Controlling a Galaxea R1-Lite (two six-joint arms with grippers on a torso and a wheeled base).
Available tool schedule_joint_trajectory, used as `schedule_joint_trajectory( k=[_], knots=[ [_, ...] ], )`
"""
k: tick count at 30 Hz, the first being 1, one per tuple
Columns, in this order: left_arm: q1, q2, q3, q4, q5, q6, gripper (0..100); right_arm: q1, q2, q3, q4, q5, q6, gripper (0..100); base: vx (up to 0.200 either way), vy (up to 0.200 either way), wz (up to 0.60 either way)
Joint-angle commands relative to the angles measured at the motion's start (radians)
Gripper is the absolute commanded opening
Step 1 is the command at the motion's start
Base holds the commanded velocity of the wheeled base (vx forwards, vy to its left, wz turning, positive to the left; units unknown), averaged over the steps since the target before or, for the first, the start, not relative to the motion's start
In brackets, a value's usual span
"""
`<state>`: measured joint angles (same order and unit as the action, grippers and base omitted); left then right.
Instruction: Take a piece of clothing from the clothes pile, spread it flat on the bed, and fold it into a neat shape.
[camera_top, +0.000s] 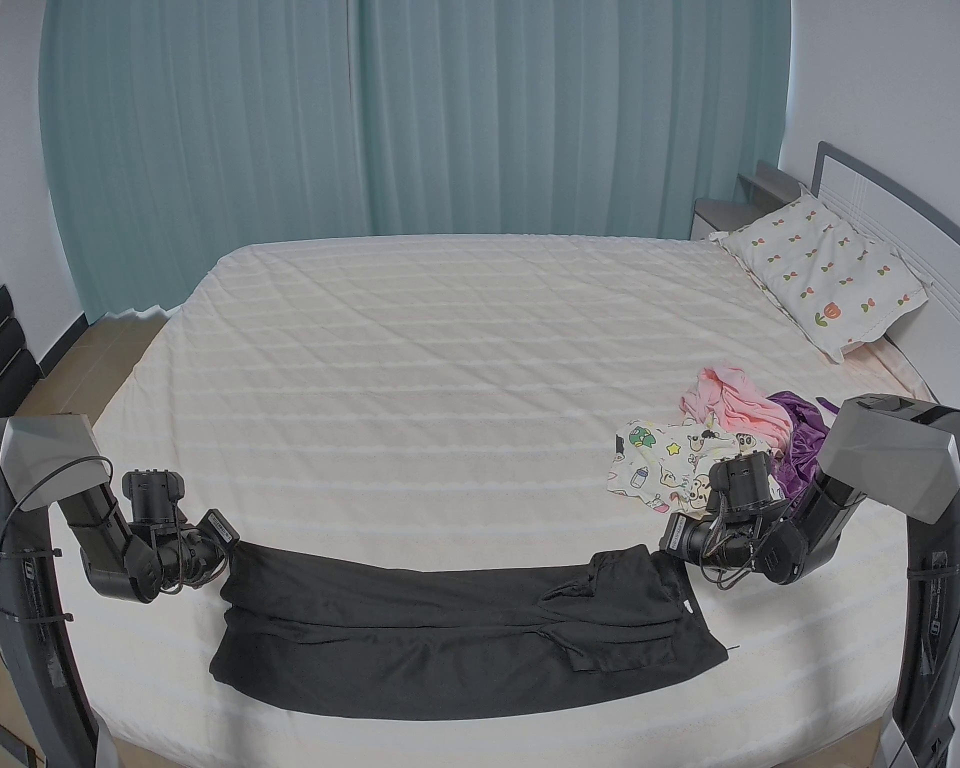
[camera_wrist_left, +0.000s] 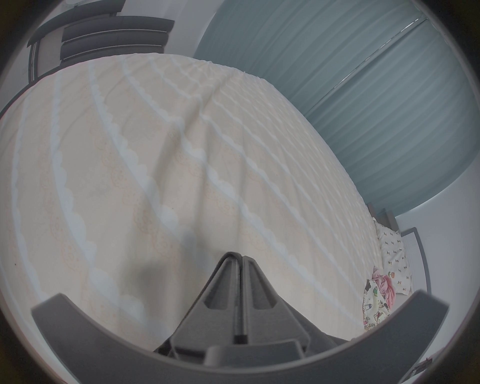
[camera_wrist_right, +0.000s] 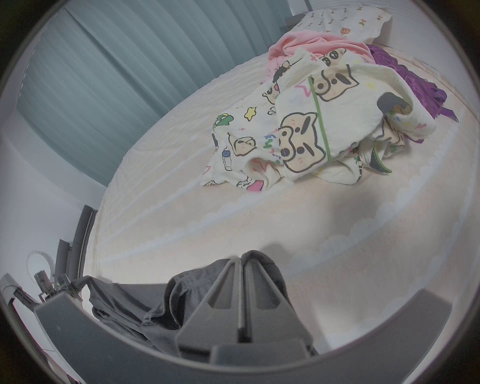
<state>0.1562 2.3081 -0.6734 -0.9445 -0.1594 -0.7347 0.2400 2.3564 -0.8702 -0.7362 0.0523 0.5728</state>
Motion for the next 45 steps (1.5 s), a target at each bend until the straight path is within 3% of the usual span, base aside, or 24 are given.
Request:
schedule_joint_trajectory(
  k=[1,20,21,40,45],
  knots=[
    [0.011,0.002,-0.003,-0.002,0.0,0.0,0,-0.008,0.0,-0.012,-0.002,0.0,0.01,0,0.0,0.0,0.0],
    [0.013,0.022,-0.009,-0.004,0.0,0.011,0,-0.036,0.011,-0.007,-0.008,0.003,0.044,0,0.0,0.0,0.0],
    [0.013,0.022,-0.009,-0.004,0.0,0.011,0,-0.036,0.011,-0.007,-0.008,0.003,0.045,100,0.0,0.0,0.0],
    [0.013,0.022,-0.009,-0.004,0.0,0.009,0,0.012,-0.019,0.091,-0.006,0.054,-0.002,100,0.0,0.0,0.0],
    [0.014,0.022,-0.009,-0.004,0.0,0.009,0,0.012,-0.011,0.099,-0.008,0.121,-0.071,100,0.0,0.0,0.0]
  ],
)
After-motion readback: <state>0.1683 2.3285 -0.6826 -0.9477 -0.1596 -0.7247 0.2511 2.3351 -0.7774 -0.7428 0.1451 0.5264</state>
